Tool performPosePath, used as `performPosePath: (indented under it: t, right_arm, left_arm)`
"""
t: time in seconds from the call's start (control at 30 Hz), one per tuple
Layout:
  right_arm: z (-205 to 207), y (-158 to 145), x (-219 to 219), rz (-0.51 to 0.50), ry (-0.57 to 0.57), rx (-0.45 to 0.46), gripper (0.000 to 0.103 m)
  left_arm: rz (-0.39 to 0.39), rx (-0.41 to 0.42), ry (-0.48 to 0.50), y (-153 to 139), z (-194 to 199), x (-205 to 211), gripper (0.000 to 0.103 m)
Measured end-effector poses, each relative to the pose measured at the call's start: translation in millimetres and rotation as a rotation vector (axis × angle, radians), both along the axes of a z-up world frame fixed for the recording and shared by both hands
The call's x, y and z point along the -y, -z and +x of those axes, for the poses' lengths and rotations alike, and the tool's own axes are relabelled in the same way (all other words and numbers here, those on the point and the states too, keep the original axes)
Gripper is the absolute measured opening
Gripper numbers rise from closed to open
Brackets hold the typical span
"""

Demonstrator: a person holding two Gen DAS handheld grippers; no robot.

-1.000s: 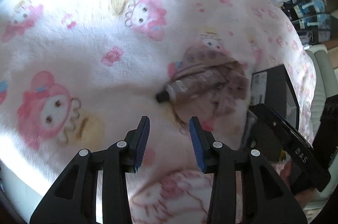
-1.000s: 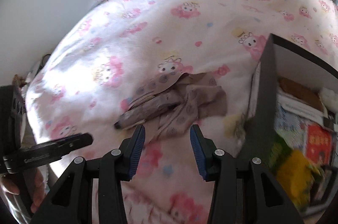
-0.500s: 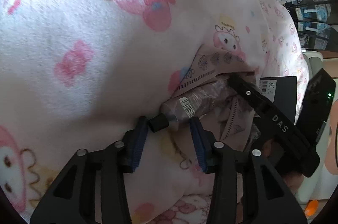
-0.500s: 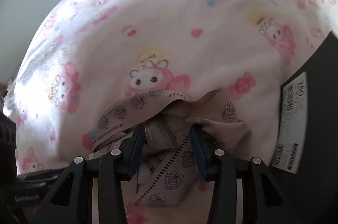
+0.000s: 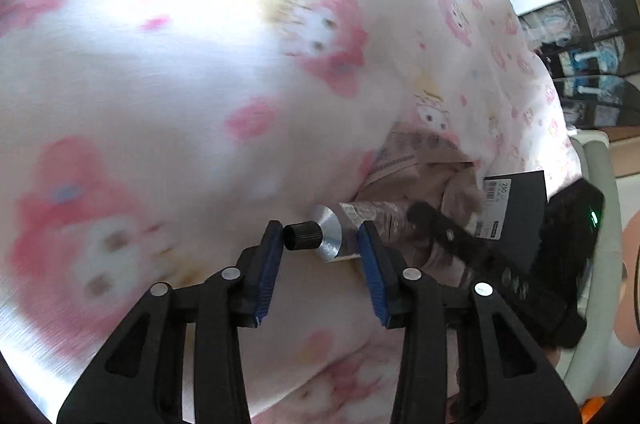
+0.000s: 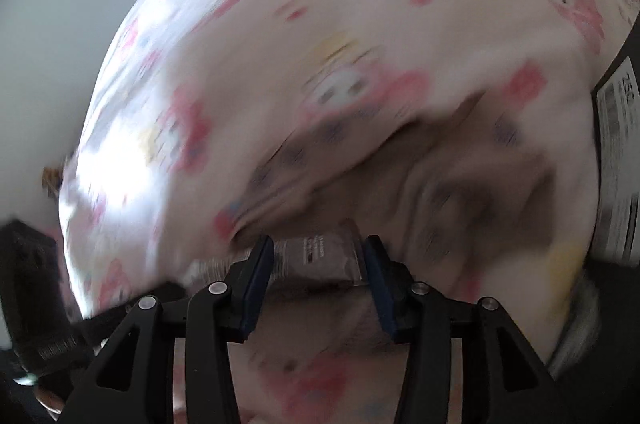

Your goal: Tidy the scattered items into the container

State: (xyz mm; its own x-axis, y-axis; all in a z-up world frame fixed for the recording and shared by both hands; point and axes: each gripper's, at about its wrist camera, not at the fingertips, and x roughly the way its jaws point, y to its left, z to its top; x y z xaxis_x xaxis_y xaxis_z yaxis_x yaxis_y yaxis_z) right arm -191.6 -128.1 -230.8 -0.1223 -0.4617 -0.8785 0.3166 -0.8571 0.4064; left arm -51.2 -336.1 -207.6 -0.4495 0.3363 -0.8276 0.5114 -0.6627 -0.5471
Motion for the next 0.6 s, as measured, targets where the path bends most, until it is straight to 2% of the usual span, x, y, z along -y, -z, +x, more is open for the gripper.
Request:
performPosePath:
  t: [0.07,0.1,0.17,0.27,0.33,0.43,0.5,0.6]
  right_arm:
    - [25.0,-10.4,9.4,-0.028,-0.054,-0.018,0.043]
    - [32.1,-12.0,10.9,-0.05,-0.072,-0.005,0.042]
    - [39.6,-12.1,11.4,-0.07,-0.081,0.01,0.042]
    - [33.1,-10.2,10.9,-0.01,-0.069,-0.009,0.042]
    - [31.0,-10.8,12.3,-0.027,-0.095,0.008,0.042]
    - [32.0,-6.4,18.1,-0.021,-0.137,0.024,0.042]
    - [30.1,-1.9,23.9,-0.023,-0.161,0.047,0.043]
    - [32.0,-5.8,29.6,0.014,-0.189,0.013,0.041]
  left_arm:
    - [0.002,-0.006,-0.035,-2.4,17.2,16.2,0.04]
    - [0.001,-0.008,-0.037,-2.9,22.1,20.4,0.036]
    - [-0.003,0.013,-0.051,1.7,27.5,25.7,0.035]
    - [0.011,0.005,-0.053,5.5,29.3,27.2,0.035]
    - [-0.01,0.004,-0.049,6.6,25.4,24.3,0.036]
    - [-0.053,0.06,-0.046,13.2,22.2,23.0,0.036]
    - [-0.07,0.066,-0.052,17.4,20.4,19.9,0.036]
    - [-0.078,0.06,-0.053,15.9,19.3,18.2,0.037]
